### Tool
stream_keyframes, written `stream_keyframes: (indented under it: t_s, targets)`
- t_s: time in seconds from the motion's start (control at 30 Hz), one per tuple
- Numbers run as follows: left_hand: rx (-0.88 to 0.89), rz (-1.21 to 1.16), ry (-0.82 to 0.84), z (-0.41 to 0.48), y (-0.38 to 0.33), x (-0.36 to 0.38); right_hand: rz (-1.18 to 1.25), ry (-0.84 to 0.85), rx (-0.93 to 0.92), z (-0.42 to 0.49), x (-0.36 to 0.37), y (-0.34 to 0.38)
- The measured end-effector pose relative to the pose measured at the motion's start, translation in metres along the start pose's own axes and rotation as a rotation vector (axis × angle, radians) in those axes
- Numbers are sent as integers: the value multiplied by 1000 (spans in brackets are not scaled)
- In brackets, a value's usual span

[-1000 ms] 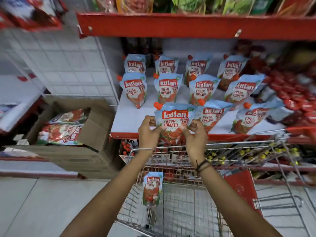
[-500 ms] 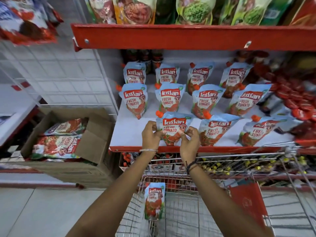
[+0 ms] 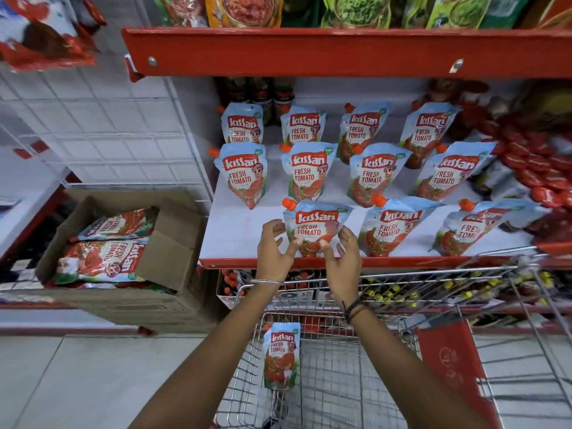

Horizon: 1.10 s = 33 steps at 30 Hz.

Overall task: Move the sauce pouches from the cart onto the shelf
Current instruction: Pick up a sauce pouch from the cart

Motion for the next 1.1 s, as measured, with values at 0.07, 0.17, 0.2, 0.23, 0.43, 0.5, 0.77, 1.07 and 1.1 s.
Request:
stream_keyframes:
  t_s: [0.07,0.17,0.2,0.23,0.43,0.5,0.77,1.07,1.1]
  targets:
    - [34,-7,-49,-13,0,-11,6,-10,17,-13,-1,-5]
    - [80,-22,-121,-38,8,-33,-3,-26,-2,-40,-1,-18]
    - [77,-19,-135,-47,15,-40,-14,-17,-8,-51,1,-24]
    - [63,-11,-143,-56,25,-46,-32,-4,-11,-61,5,-31]
    - [-167,23,-135,-104,127,-71,-94,137,187,-110,54,-120]
    - [-276,8,-184,-118,169,-78,-109,222,291,-122,72,-160]
    - [-879,462,34,-172,323,-78,-193,452,634,-169,140,-286]
    - [-1138,483,-128,-198,389,-81,-330,677,800,-180,183,-357]
    - [-1129,479,-155,-199,393,-82,-325,676,795,-179,188,-361]
Point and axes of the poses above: each hand's wrist, its own z-axis towards the middle knuckle, its own x-axis out of the palm, y = z × x, the point moved 9 cm from there along z, towards the middle knuckle, and after that the axes turned 15 degrees about -z, right-handed, at the moved point
